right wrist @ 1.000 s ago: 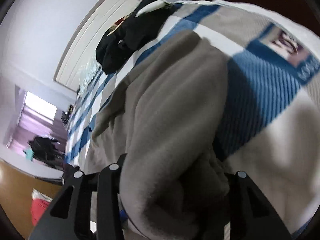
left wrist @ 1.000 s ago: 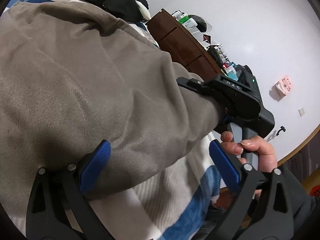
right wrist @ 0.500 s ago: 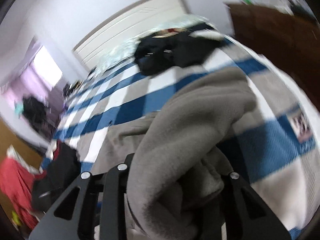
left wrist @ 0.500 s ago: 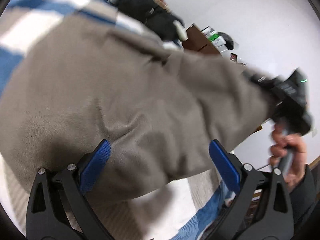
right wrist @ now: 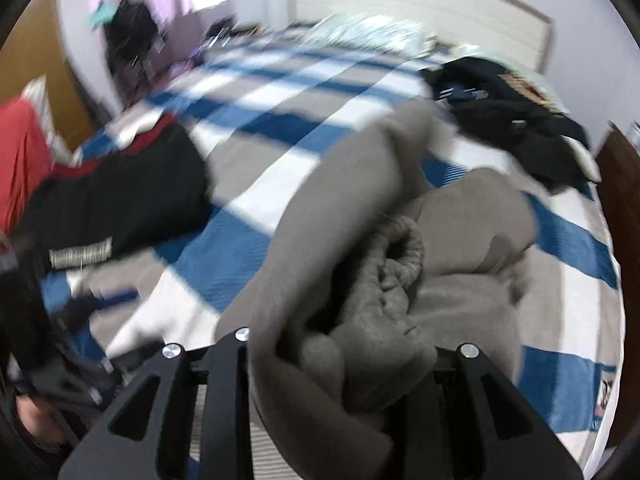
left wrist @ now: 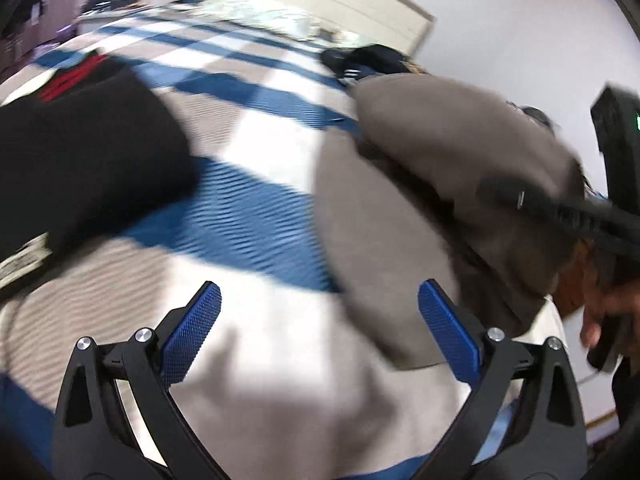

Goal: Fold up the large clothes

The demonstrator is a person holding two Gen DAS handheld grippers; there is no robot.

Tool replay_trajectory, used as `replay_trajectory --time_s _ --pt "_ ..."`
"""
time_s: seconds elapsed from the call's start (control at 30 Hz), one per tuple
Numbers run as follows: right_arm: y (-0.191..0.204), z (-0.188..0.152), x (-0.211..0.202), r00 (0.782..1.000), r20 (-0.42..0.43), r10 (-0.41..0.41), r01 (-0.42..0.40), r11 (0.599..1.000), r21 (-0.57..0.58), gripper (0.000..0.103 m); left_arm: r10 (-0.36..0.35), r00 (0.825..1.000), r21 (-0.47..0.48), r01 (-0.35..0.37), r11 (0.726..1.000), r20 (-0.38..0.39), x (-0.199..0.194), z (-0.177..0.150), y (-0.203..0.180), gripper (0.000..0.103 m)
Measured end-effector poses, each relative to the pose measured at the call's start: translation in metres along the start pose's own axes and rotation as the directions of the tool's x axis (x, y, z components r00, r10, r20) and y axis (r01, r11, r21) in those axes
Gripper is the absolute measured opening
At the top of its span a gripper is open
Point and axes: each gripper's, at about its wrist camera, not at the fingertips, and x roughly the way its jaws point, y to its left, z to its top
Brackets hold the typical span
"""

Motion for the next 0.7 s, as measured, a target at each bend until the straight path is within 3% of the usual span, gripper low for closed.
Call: replay_trajectory --time_s 0.13,0.2,0.27,0.3,0.37,0.47,0.63,0.7 --pt "0.051 -0.024 0.054 0.994 -0.103 -0.033 0.023 0.995 -0.096 0.032 0.066 0.997 -0.062 -0.068 0.996 -0.031 -0.003 -0.007 0.037 0.096" --pt "0.053 -0.031 0.064 0.997 -0.062 -0.036 0.032 0.998 -0.059 0.043 0.067 0.997 -0.093 -0.071 0.993 -0.047 -0.001 -0.009 0.046 0.096" --pt "0.055 -0.032 0.053 1.0 0.017 0.02 -0.02 0.999 -0.036 0.083 0.056 0.997 -0.105 -0.061 0.993 -0.052 0.004 -0.008 0.046 0.096" --pt "0.058 -0.033 0.048 0.998 0.037 0.049 -0.047 0.998 -0.045 0.092 0.049 0.997 -0.105 -0.055 0.993 -0.051 0.003 -0.008 0.044 0.096" --pt "0.061 -0.037 0.034 0.997 0.06 0.039 -0.034 0.996 -0.078 0.095 0.023 0.999 -0.116 -0.027 0.993 -0.034 0.004 -0.004 0.043 0.097" --pt "0.046 -0.047 0.001 0.98 0.106 0.168 -0.161 0.984 -0.07 0.096 0.007 1.0 -0.142 -0.008 0.99 -0.009 0.0 -0.004 0.051 0.097" --pt "0.008 -0.062 -0.058 0.923 0.206 0.325 -0.34 0.94 0.04 0.098 -0.048 0.999 -0.142 0.05 0.989 0.023 -0.004 0.004 0.042 0.097" --pt "-0.01 -0.066 -0.082 0.885 0.269 0.379 -0.413 0.907 0.08 0.098 -0.071 0.997 -0.128 0.074 0.989 0.029 -0.002 0.005 0.032 0.097"
